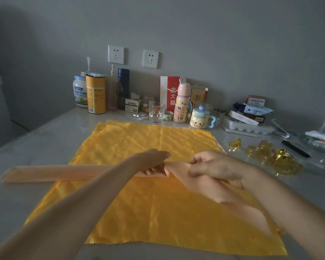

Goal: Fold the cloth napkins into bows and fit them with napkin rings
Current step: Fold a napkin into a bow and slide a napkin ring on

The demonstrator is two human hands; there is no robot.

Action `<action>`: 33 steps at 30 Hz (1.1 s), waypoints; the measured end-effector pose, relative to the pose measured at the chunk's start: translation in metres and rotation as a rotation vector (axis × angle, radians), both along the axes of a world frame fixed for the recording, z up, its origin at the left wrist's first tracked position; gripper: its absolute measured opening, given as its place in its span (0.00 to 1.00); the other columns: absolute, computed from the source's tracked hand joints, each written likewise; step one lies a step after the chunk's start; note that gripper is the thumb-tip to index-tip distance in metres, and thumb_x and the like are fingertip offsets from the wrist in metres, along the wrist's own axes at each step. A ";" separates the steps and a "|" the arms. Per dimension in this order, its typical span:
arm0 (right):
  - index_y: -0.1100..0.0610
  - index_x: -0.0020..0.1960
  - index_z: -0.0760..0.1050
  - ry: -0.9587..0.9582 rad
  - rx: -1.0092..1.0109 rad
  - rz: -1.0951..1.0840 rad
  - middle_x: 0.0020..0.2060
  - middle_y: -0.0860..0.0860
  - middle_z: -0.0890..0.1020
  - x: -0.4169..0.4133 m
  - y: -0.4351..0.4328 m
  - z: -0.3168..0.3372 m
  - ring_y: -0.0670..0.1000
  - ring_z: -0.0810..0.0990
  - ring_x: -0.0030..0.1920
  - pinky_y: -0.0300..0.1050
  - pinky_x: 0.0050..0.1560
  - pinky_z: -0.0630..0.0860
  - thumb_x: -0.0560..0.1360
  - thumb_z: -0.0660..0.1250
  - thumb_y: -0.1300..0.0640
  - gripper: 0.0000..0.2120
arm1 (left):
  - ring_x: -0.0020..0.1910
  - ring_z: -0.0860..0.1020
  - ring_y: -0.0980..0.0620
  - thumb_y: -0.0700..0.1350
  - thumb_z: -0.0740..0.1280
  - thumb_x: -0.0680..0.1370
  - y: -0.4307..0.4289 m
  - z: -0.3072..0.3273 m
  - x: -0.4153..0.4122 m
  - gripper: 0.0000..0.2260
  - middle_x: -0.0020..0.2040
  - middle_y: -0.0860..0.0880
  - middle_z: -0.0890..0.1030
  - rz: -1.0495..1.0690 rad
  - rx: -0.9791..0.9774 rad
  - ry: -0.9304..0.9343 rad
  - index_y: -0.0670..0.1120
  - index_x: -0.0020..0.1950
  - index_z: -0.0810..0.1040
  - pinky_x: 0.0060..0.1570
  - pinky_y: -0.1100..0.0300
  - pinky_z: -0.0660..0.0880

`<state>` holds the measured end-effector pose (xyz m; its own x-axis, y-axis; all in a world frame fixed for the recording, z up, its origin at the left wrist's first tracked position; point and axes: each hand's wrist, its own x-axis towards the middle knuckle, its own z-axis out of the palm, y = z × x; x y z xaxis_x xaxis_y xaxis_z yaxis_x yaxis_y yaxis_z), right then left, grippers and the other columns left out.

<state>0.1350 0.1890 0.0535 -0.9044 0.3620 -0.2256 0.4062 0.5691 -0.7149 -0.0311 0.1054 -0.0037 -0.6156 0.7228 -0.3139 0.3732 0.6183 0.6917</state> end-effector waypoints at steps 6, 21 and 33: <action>0.59 0.36 0.69 0.079 0.195 0.309 0.33 0.54 0.71 -0.032 -0.075 -0.044 0.50 0.69 0.35 0.44 0.36 0.65 0.74 0.66 0.57 0.10 | 0.25 0.63 0.53 0.42 0.65 0.73 -0.013 0.002 -0.003 0.13 0.25 0.50 0.66 -0.018 0.007 -0.053 0.46 0.29 0.66 0.27 0.63 0.60; 0.54 0.48 0.77 0.378 0.230 -0.039 0.43 0.50 0.80 -0.075 -0.017 -0.086 0.45 0.75 0.43 0.31 0.38 0.70 0.71 0.65 0.64 0.08 | 0.40 0.73 0.55 0.40 0.73 0.70 -0.026 -0.017 -0.012 0.09 0.40 0.49 0.76 -0.078 0.095 0.142 0.42 0.49 0.83 0.34 0.67 0.68; 0.48 0.66 0.71 0.339 0.759 0.226 0.56 0.48 0.72 -0.086 -0.038 -0.094 0.48 0.70 0.60 0.38 0.56 0.66 0.80 0.57 0.58 0.16 | 0.54 0.76 0.52 0.50 0.69 0.74 -0.104 -0.004 -0.047 0.12 0.54 0.52 0.79 0.051 -0.124 0.378 0.47 0.55 0.81 0.48 0.63 0.71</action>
